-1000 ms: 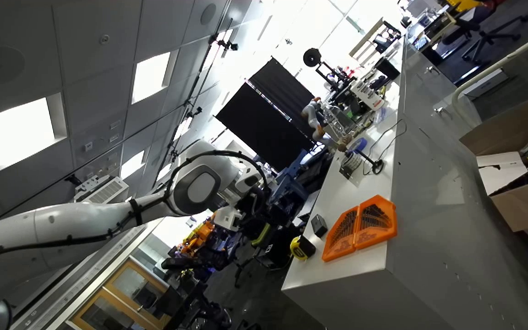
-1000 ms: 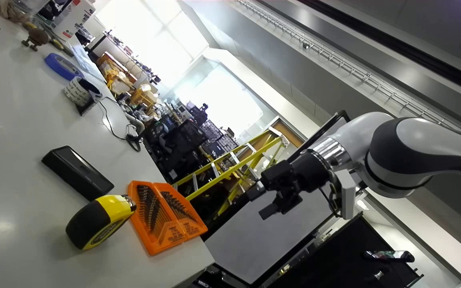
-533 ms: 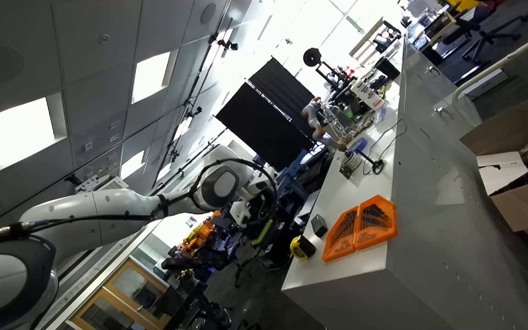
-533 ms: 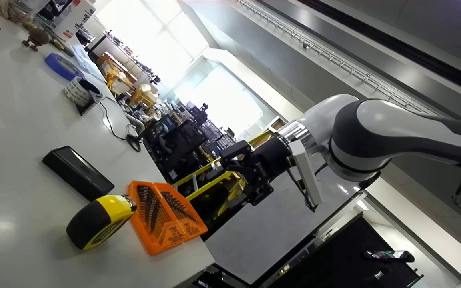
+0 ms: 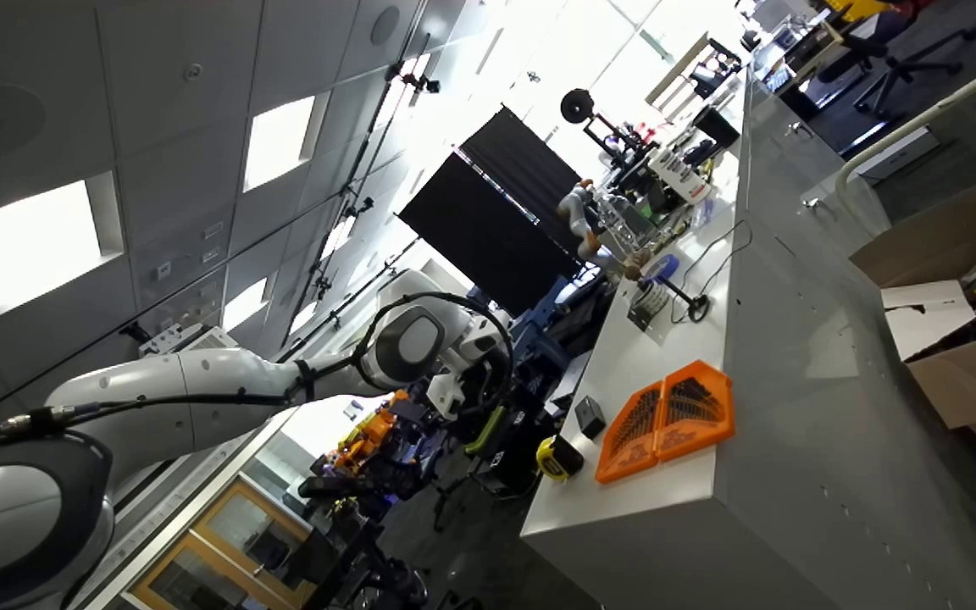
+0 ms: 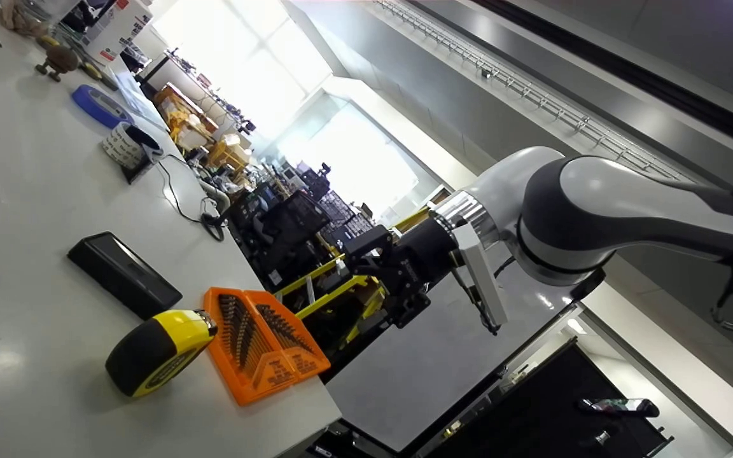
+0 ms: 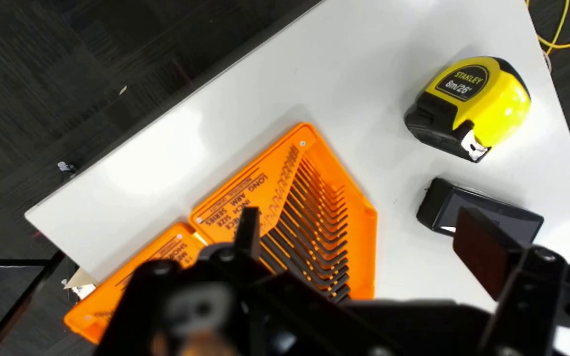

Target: Point the yellow and black object to the left

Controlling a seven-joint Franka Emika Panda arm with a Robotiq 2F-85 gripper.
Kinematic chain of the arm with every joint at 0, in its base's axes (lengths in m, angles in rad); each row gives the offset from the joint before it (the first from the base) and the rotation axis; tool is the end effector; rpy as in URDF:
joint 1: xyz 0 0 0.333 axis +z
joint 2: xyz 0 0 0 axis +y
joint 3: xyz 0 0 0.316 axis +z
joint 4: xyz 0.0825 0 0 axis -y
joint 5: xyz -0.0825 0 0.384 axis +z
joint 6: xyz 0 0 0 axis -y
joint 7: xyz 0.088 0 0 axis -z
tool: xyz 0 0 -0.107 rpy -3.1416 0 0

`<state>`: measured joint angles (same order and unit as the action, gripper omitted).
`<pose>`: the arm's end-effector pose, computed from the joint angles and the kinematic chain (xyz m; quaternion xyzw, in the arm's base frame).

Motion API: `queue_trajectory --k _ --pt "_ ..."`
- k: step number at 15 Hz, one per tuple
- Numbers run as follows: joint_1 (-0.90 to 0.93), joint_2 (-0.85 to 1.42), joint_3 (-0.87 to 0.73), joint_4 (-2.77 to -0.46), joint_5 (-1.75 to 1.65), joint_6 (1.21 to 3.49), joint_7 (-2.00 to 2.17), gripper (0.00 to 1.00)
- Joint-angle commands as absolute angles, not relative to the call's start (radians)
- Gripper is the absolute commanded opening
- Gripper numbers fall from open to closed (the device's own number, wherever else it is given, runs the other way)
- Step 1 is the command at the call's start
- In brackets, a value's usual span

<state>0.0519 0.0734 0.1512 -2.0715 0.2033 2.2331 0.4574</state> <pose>0.5573 0.1200 0.4051 -0.9778 0.1847 -0.0130 0.0977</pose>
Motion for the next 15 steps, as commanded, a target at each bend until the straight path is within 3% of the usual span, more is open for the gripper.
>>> queue_trajectory --k 1,15 --pt "0.094 0.087 0.146 -2.064 0.239 2.32 0.515 1.0" --pt "0.254 0.216 0.166 -1.919 -0.107 2.276 1.258 1.0"
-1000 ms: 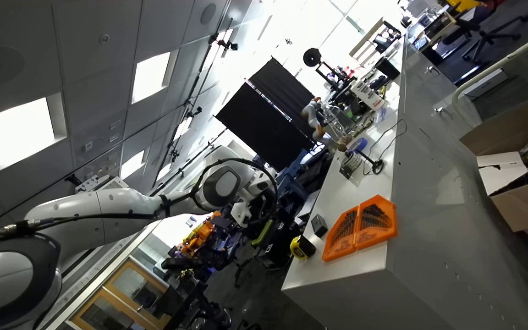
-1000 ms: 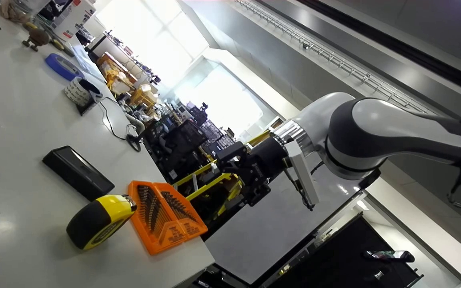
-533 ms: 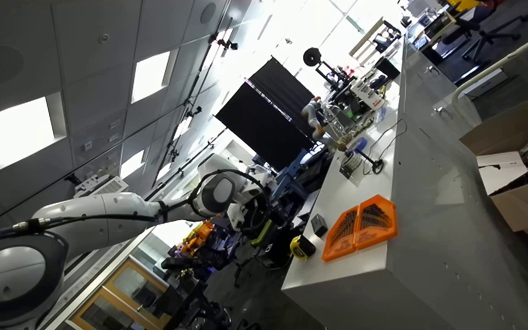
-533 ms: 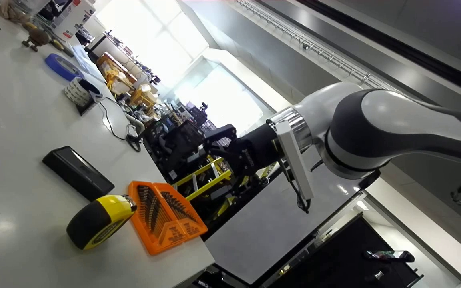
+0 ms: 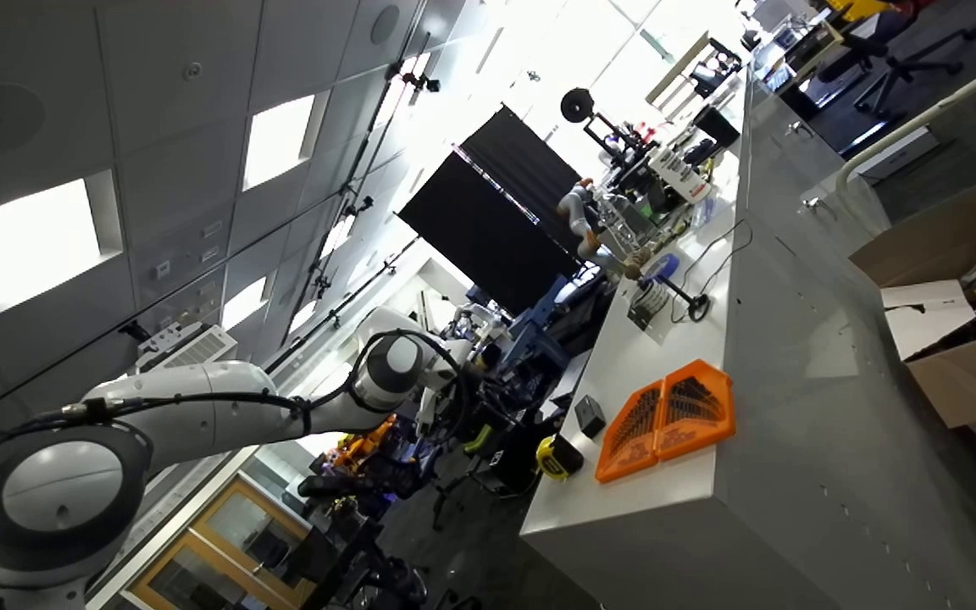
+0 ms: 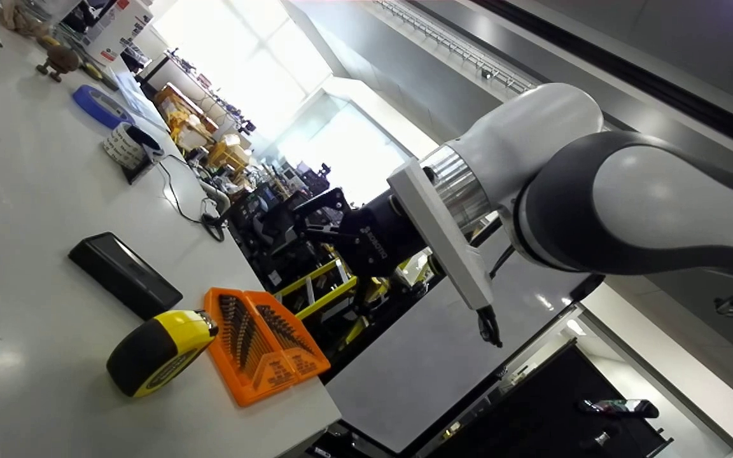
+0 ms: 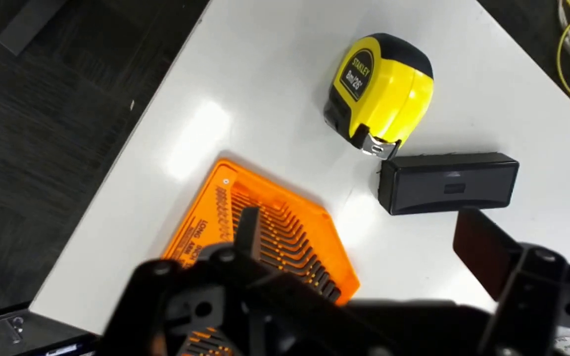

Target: Point the yellow and black object to the left

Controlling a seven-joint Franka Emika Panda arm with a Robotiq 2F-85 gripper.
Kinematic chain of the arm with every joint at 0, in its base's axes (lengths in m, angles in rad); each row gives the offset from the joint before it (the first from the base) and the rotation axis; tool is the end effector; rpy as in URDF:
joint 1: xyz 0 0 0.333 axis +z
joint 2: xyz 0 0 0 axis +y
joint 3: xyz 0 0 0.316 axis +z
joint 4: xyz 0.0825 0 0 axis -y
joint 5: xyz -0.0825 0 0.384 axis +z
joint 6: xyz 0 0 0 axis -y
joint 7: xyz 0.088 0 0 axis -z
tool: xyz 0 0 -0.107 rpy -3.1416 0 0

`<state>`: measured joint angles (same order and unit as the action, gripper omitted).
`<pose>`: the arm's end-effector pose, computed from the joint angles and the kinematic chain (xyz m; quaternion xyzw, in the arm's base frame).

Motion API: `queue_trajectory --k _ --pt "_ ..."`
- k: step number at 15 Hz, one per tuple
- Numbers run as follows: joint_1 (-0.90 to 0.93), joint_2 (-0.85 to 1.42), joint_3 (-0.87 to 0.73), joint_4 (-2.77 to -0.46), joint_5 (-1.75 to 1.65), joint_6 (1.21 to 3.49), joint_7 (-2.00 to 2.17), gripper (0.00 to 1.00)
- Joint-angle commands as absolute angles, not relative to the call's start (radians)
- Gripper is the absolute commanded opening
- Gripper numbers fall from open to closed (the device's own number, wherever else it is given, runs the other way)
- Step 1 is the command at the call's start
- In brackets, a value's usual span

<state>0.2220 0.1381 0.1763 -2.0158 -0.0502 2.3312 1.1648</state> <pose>0.5512 0.2281 0.4035 -0.9287 0.3597 -0.0691 0.0577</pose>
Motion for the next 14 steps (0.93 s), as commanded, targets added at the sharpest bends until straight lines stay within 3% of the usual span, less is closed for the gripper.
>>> queue_trajectory --k 1,14 --pt "0.257 0.243 0.168 -1.894 -0.113 2.27 1.267 1.0" --pt "0.314 0.449 0.17 -1.705 -0.028 2.164 1.231 1.0"
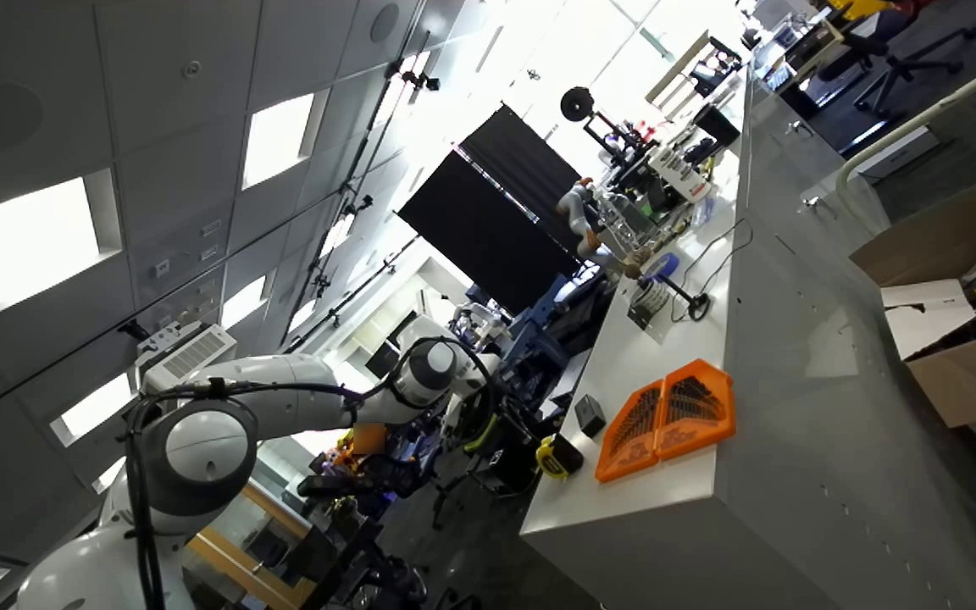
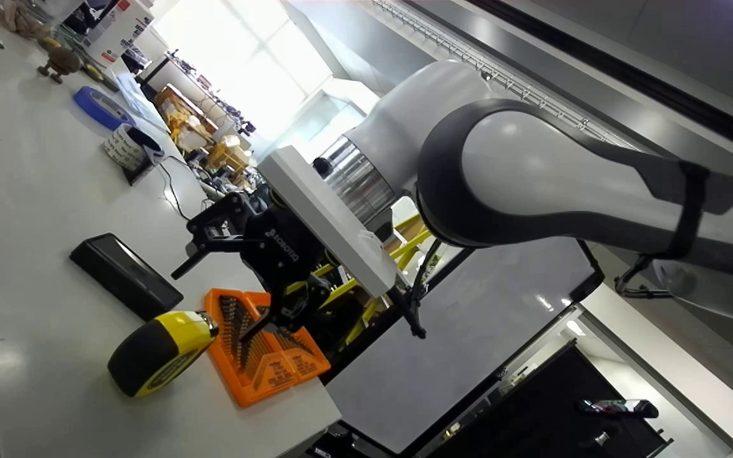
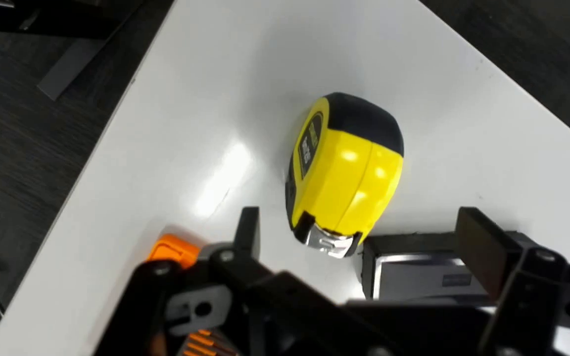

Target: Point the yellow and black object to the left

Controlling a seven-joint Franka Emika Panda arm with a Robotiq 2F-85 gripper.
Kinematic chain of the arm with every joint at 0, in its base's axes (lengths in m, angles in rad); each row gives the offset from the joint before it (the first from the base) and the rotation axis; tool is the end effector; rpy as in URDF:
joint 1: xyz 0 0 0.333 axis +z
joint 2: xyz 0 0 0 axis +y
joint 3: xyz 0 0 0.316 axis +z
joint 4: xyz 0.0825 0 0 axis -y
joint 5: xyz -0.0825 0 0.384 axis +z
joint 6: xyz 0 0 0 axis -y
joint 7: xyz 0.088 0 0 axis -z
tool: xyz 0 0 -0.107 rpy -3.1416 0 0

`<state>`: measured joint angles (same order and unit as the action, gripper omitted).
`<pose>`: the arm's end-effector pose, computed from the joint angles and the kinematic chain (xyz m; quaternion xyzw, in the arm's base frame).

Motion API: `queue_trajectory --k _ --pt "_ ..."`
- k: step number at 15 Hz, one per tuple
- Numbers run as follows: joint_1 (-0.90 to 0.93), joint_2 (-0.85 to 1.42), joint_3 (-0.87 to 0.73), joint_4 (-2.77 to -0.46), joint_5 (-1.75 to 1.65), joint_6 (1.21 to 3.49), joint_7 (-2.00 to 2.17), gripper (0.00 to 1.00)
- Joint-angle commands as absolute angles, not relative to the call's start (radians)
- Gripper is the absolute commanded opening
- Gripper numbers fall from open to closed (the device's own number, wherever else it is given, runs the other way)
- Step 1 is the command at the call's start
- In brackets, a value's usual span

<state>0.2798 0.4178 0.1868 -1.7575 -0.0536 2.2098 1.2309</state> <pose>0.5933 0.2848 0.3382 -0.9301 0.3664 -0.0022 0.0263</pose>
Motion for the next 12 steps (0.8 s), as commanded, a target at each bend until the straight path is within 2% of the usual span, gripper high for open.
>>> queue_trajectory --k 1,12 --pt "0.322 0.461 0.164 -1.697 -0.032 2.166 1.235 1.0" --pt "0.332 0.477 0.146 -1.716 -0.054 2.205 1.229 1.0"
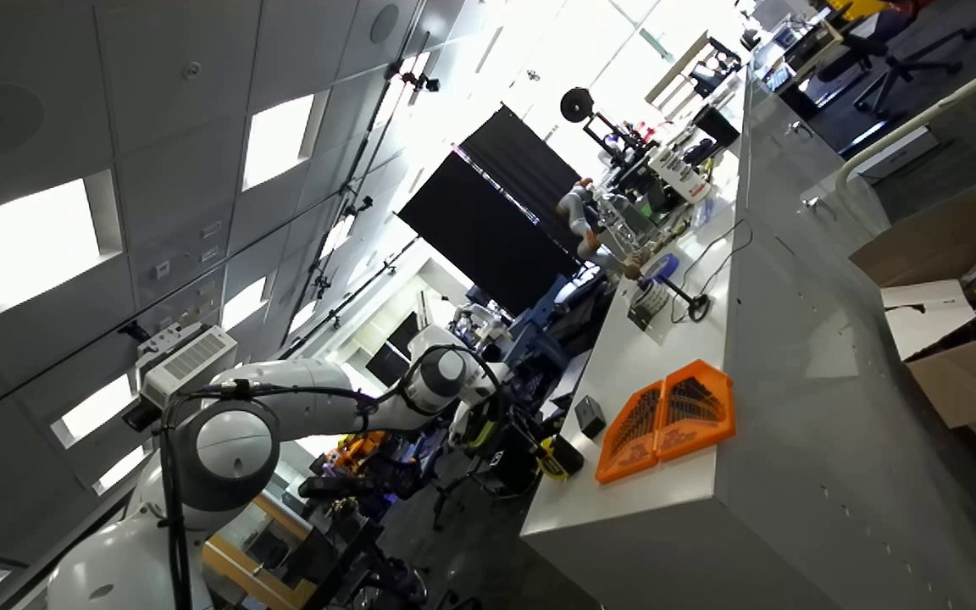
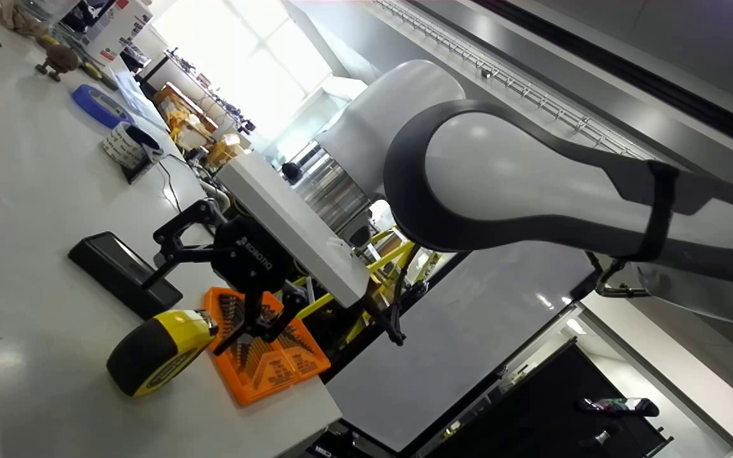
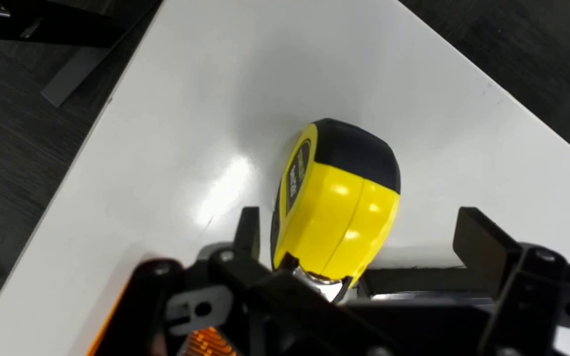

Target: Point the yellow and black object to the left

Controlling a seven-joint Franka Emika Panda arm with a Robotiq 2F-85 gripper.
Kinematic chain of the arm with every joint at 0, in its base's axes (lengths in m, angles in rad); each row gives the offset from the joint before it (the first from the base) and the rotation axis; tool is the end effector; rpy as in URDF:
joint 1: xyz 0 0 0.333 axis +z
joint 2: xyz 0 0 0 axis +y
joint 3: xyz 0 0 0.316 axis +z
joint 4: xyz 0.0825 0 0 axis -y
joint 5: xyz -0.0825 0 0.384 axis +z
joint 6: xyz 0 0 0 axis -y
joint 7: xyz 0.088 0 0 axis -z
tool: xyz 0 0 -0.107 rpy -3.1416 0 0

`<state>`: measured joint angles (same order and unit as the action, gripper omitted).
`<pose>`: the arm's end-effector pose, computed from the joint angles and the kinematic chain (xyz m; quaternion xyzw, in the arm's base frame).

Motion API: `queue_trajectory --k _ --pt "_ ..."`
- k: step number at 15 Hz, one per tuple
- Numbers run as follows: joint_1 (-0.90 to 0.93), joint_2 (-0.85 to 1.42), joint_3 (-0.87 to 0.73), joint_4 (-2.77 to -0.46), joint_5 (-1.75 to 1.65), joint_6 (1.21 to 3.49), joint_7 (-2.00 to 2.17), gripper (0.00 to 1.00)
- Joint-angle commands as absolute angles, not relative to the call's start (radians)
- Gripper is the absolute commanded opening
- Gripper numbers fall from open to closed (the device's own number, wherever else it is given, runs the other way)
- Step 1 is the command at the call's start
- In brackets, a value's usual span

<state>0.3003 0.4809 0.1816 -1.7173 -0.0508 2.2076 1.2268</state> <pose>0.5980 0.2973 0.3147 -0.9328 0.3596 0.0101 0.0206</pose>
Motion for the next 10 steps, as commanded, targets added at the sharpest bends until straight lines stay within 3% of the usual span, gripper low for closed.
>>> queue_trajectory --k 1,8,9,10 --pt "0.337 0.477 0.14 -1.716 -0.065 2.203 1.237 1.0" --pt "0.325 0.491 0.143 -1.709 -0.051 2.195 1.21 1.0" --pt "0.321 0.493 0.149 -1.71 -0.04 2.197 1.197 0.92" --pt "0.316 0.496 0.155 -1.709 -0.028 2.197 1.182 0.74"
